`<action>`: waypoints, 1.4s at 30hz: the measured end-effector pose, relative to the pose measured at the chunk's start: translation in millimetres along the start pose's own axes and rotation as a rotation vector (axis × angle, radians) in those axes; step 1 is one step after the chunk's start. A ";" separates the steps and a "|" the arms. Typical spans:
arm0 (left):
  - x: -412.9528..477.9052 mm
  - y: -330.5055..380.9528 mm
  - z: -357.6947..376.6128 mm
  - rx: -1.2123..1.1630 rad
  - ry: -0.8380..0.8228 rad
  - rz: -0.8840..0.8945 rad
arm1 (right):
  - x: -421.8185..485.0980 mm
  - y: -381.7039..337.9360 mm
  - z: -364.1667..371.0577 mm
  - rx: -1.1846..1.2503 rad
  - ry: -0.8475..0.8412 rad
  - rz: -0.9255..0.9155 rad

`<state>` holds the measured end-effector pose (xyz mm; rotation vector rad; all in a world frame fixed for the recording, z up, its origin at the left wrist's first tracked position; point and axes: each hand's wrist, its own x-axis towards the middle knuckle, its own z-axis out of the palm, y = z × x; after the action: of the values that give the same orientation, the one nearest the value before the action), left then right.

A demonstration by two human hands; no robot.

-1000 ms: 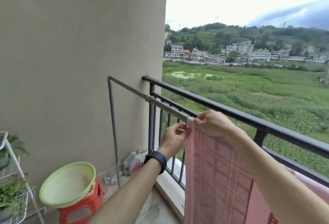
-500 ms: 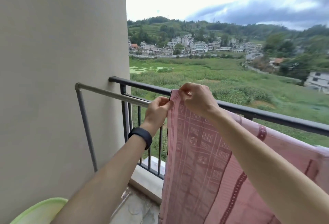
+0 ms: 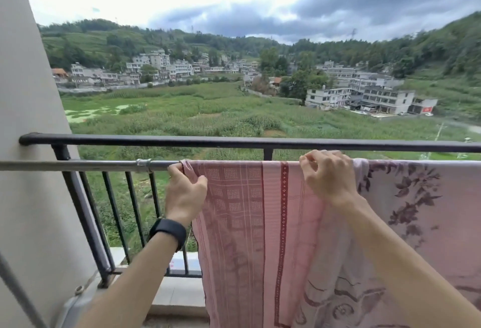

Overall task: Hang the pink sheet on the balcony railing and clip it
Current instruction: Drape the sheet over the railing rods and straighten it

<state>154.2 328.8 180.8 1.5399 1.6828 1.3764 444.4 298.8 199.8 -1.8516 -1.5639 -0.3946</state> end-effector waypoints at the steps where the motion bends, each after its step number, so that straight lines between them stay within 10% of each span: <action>1: -4.0 -2.3 6.5 -0.033 0.050 -0.029 | -5.4 12.1 1.0 -0.012 -0.029 -0.020; 6: -34.0 -8.4 50.0 0.161 0.194 0.203 | -26.7 38.7 -0.2 -0.060 -0.136 -0.185; 14: -38.0 40.5 145.6 0.554 -0.108 0.872 | -1.6 120.6 -33.2 -0.086 -0.084 0.243; 24: 41.9 28.0 130.0 0.758 0.082 1.535 | 10.0 218.2 -28.4 -0.153 0.096 0.066; 32: 74.6 -4.4 70.2 0.898 0.107 1.495 | 22.8 249.8 -24.5 -0.131 0.275 0.059; 42: 20.0 29.0 96.3 0.823 0.121 0.917 | 23.6 175.3 4.9 -0.118 0.292 0.061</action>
<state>244.5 377.2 174.9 3.0153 1.7892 1.1751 616.2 310.2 158.9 -1.8291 -1.3077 -0.7077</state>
